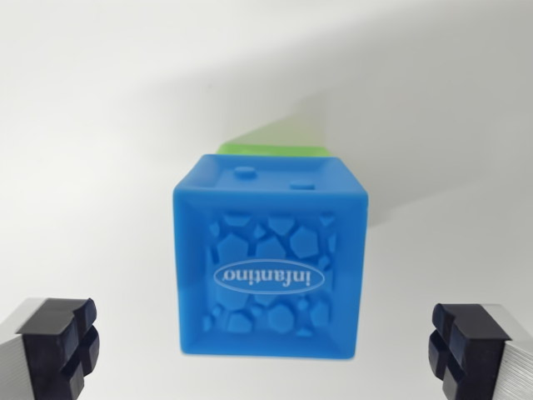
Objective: Stack cube
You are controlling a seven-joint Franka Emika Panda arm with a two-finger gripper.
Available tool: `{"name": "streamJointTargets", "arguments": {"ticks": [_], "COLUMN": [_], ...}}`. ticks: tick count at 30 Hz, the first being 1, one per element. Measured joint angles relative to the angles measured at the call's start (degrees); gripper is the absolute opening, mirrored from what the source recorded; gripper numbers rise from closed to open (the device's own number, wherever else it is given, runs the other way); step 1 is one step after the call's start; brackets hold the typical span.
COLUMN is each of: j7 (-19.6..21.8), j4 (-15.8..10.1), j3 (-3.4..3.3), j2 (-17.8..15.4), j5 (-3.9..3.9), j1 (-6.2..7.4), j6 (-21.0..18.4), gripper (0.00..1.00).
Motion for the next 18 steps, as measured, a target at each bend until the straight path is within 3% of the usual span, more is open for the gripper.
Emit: {"name": "streamJointTargets", "arguments": {"ticks": [18], "j7": [1.9], "j4": [0.8], "j3": [-0.67], "j2": [-8.1], "j5": [-2.81], "j1": [0.33], "j6": [-8.6], "gripper": [1.00]}}
